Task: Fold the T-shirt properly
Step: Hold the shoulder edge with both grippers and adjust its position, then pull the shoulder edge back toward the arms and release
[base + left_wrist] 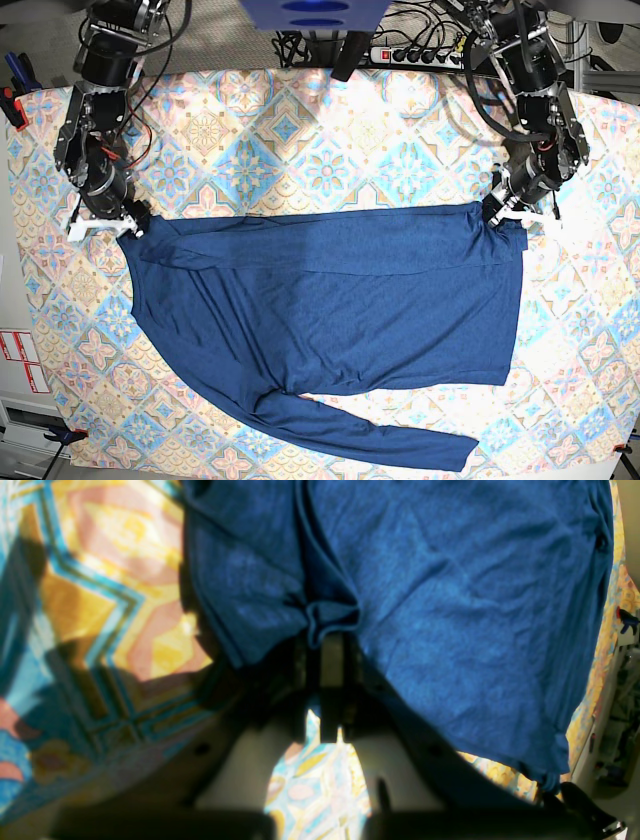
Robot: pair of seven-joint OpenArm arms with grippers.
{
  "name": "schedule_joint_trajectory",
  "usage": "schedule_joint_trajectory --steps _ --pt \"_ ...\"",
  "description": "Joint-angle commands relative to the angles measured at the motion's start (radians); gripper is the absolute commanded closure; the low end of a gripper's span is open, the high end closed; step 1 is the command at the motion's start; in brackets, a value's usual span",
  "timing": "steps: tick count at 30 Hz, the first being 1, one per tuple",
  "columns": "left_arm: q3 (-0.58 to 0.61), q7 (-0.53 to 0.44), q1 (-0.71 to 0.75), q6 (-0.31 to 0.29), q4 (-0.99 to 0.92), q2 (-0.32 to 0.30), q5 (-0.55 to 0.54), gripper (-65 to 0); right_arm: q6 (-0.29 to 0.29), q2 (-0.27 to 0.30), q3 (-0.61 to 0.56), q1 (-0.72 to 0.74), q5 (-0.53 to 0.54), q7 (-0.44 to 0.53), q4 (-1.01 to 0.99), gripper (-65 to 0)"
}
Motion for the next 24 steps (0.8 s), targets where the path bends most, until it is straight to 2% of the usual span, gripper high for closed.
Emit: schedule_joint_trajectory --steps 1,12,14,18,19,24 --pt "-0.001 0.003 -0.007 0.001 0.011 -0.012 0.000 0.0 0.001 0.012 0.003 0.004 0.002 0.004 -0.001 -29.5" --pt "-0.001 0.005 -0.005 0.001 0.011 -0.012 0.002 0.0 0.002 0.009 -0.003 0.110 0.000 0.002 -0.134 -28.6" --pt "-0.001 0.005 0.007 0.001 0.013 -0.012 -0.005 0.0 0.002 0.009 -0.003 0.110 0.002 0.001 -0.139 -24.1" --pt "-0.001 0.005 0.022 -0.001 0.013 -0.016 -0.005 0.0 0.004 0.009 0.003 0.106 0.002 0.002 -0.132 -2.6" --pt "-0.001 0.005 0.030 -0.001 0.014 -0.029 -0.006 0.0 0.004 0.009 0.003 0.106 0.002 -0.001 -0.123 -0.1" --pt "-0.001 0.005 0.091 -0.002 0.088 -0.050 -0.008 0.0 0.004 0.012 0.005 0.032 0.002 -0.001 -0.031 -0.3"
